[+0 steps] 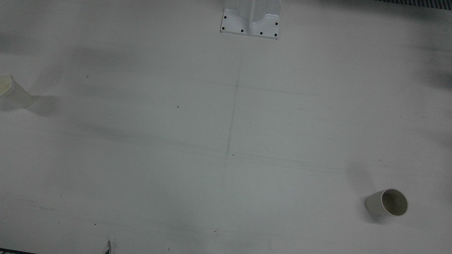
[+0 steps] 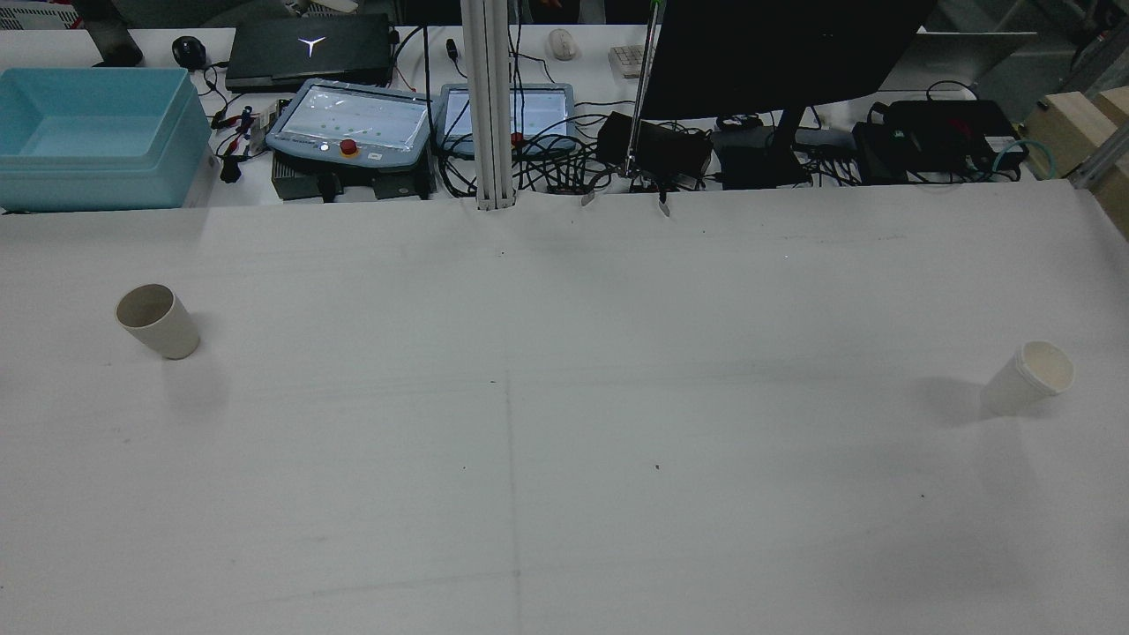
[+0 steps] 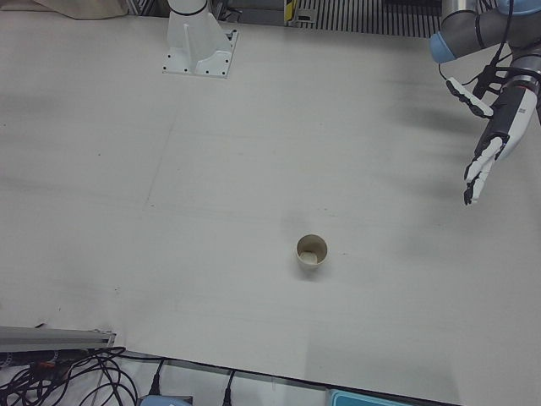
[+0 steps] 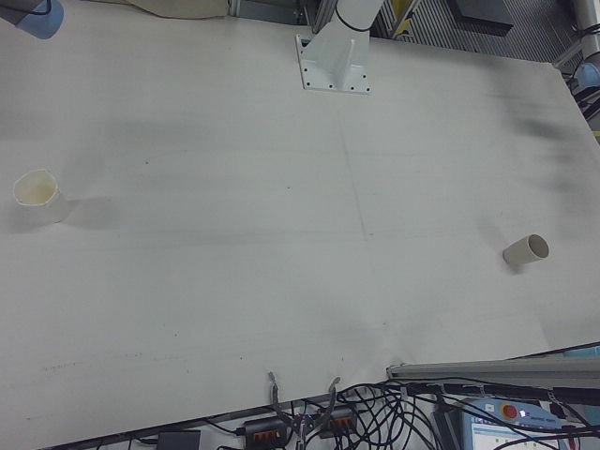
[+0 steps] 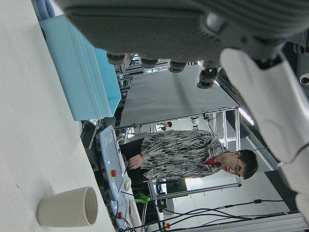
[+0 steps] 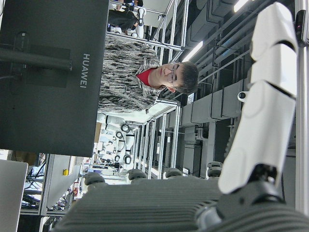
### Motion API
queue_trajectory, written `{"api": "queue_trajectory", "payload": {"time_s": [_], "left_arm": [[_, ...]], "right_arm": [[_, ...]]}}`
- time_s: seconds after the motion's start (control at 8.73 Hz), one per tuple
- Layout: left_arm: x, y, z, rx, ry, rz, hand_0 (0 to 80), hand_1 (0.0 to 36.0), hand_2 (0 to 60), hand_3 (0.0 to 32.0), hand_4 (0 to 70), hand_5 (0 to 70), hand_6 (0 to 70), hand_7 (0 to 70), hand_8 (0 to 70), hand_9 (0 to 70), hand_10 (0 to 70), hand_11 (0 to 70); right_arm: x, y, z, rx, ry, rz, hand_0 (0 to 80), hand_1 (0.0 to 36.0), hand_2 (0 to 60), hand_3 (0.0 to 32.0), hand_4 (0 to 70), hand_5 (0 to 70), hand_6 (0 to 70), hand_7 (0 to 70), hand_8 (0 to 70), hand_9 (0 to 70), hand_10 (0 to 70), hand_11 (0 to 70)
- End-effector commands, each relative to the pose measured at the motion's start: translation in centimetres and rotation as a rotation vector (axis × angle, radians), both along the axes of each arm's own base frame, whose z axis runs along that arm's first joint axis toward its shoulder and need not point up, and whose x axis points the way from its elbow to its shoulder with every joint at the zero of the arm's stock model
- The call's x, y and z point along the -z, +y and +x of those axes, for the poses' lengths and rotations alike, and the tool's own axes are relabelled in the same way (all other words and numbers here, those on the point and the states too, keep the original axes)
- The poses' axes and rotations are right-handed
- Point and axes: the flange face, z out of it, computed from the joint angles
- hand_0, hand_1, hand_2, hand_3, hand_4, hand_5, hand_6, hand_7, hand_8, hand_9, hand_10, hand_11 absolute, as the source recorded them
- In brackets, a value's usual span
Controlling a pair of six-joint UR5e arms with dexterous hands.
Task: Pour water
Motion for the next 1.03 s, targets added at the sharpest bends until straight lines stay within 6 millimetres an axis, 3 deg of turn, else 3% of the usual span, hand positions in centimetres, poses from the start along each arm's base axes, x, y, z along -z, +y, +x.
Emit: {"api": "queue_trajectory", "payload": {"time_s": [0.0, 0.11, 0.23, 0.34, 0.46, 0.57, 0.8, 0.92], "left_arm": [[-4.3, -2.5, 1.8, -0.007, -0.123, 0.016, 47.2, 1.3, 0.0, 11.4, 16.2, 0.0, 0.9, 3.8, 0.0, 0.0, 0.0, 0.1], [-5.1, -4.7, 2.9, -0.009, -0.173, 0.042, 49.1, 5.2, 0.0, 5.2, 18.1, 0.0, 1.8, 3.2, 0.0, 0.0, 0.6, 2.1], [-5.4, -6.5, 4.4, -0.018, -0.224, 0.076, 50.0, 6.7, 0.0, 4.6, 17.5, 0.0, 1.3, 2.3, 0.0, 0.0, 0.1, 1.4], [-3.8, -9.2, 6.6, -0.030, -0.282, 0.121, 52.3, 9.4, 0.0, 5.8, 16.3, 0.0, 0.8, 2.3, 0.0, 0.0, 0.0, 1.0], [-2.3, -11.5, 9.2, -0.052, -0.342, 0.153, 58.7, 15.6, 0.0, 4.6, 17.1, 0.0, 1.9, 4.4, 0.0, 0.0, 0.9, 3.7], [-0.9, -13.3, 12.4, -0.097, -0.346, 0.158, 80.0, 26.2, 0.0, 2.6, 19.0, 0.0, 3.5, 6.7, 0.2, 0.0, 2.4, 6.9], [0.1, -14.1, 16.1, -0.047, -0.308, 0.157, 77.0, 23.4, 0.0, 0.0, 20.9, 0.0, 3.7, 5.9, 0.3, 0.0, 0.9, 4.4], [0.1, -14.0, 17.2, -0.042, -0.298, 0.153, 80.0, 32.0, 0.0, 0.0, 21.3, 0.0, 3.7, 6.6, 0.2, 0.0, 1.9, 6.7]], "right_arm": [[-2.4, 0.7, -1.0, 0.011, 0.050, -0.050, 54.1, 22.9, 9.6, 32.0, 0.0, 5.0, 0.0, 0.0, 0.0, 0.0, 0.0, 0.0], [-2.5, 0.7, -1.5, 0.023, 0.053, -0.053, 54.0, 23.3, 9.5, 20.6, 0.0, 5.2, 0.0, 0.0, 0.0, 0.0, 0.0, 0.0], [-2.5, 0.3, -3.2, 0.058, 0.053, -0.051, 53.7, 23.2, 9.2, 14.8, 0.0, 5.3, 0.0, 0.0, 0.0, 0.0, 0.0, 0.0], [-2.2, -0.2, -5.0, 0.095, 0.052, -0.044, 53.9, 23.2, 9.5, 15.8, 0.0, 5.3, 0.0, 0.0, 0.0, 0.0, 0.0, 0.0], [-2.2, -0.3, -5.7, 0.107, 0.054, -0.045, 54.1, 23.5, 9.8, 17.6, 0.0, 5.3, 0.0, 0.0, 0.0, 0.0, 0.0, 0.0], [-2.3, -0.2, -6.0, 0.118, 0.059, -0.046, 55.0, 24.1, 10.6, 18.2, 0.0, 5.4, 0.0, 0.0, 0.0, 0.0, 0.0, 0.0], [-2.1, -0.5, -6.9, 0.131, 0.061, -0.038, 54.8, 24.4, 10.8, 20.0, 0.0, 5.4, 0.0, 0.0, 0.0, 0.0, 0.0, 0.0], [-2.0, -0.5, -6.9, 0.131, 0.061, -0.037, 54.8, 24.1, 9.4, 22.0, 0.0, 5.1, 0.0, 0.0, 0.0, 0.0, 0.0, 0.0]]}}
